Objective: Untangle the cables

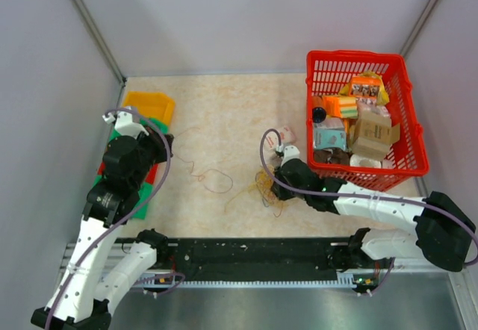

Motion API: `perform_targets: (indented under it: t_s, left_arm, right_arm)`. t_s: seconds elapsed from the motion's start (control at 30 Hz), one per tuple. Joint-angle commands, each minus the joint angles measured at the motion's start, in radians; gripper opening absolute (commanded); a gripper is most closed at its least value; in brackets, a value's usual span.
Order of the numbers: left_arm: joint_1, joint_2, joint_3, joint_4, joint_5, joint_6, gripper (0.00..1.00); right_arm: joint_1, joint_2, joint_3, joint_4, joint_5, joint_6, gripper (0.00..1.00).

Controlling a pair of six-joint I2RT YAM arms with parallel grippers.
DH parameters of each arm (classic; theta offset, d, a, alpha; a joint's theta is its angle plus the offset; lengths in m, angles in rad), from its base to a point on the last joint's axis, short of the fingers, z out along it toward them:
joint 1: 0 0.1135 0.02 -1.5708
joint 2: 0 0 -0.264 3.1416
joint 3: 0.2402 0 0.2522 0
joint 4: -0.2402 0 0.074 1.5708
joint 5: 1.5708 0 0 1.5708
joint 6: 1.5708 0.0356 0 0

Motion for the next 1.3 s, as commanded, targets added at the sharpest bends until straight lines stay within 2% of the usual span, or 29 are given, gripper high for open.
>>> perform_targets:
  t_s: [0.0, 0.2, 0.27, 0.5, 0.77, 0.87, 0.93, 0.97, 1.0, 1.07, 1.23, 1.27]
  left_arm:
    - [0.004, 0.035, 0.062, 0.092, 0.018, 0.021, 0.0]
    - [0.004, 0.124, -0.131, 0.17, 0.134, -0.034, 0.0]
    - [-0.005, 0.199, -0.168, 0.169, 0.222, -0.054, 0.0]
    - [-0.18, 0.38, -0.211, 0.178, 0.043, -0.082, 0.0]
    - [-0.194, 0.581, -0.203, 0.238, 0.058, -0.103, 0.0]
    - [-0.194, 0.626, -0.188, 0.244, 0.011, -0.092, 0.0]
    - [-0.194, 0.646, -0.165, 0.211, -0.03, -0.089, 0.08]
    - [-0.194, 0.65, -0.157, 0.194, -0.037, -0.091, 0.18]
    - [-0.194, 0.646, -0.162, 0.186, -0.04, -0.091, 0.33]
    - [-0.194, 0.605, -0.193, 0.189, -0.04, -0.103, 0.54]
    - [-0.194, 0.463, -0.266, 0.197, 0.018, -0.098, 0.62]
    - [-0.192, 0.443, -0.271, 0.178, 0.018, -0.103, 0.7]
  right_arm:
    - [0.011, -0.051, -0.028, 0.011, 0.003, 0.024, 0.0]
    - [0.015, -0.09, -0.059, 0.034, -0.037, 0.032, 0.0]
    - [0.014, -0.085, -0.062, 0.057, -0.054, 0.029, 0.0]
    - [0.017, -0.07, -0.062, 0.08, -0.074, 0.029, 0.0]
    - [0.015, -0.074, -0.069, 0.075, -0.079, 0.03, 0.0]
    - [0.014, -0.079, -0.077, 0.075, -0.075, 0.029, 0.0]
    - [0.014, -0.085, -0.08, 0.075, -0.077, 0.027, 0.0]
    - [0.014, -0.087, -0.08, 0.074, -0.079, 0.029, 0.0]
    - [0.014, -0.088, -0.082, 0.071, -0.079, 0.03, 0.0]
    - [0.015, -0.093, -0.086, 0.071, -0.08, 0.03, 0.0]
    - [0.014, -0.093, -0.085, 0.074, -0.088, 0.026, 0.0]
    - [0.014, -0.091, -0.083, 0.075, -0.091, 0.024, 0.0]
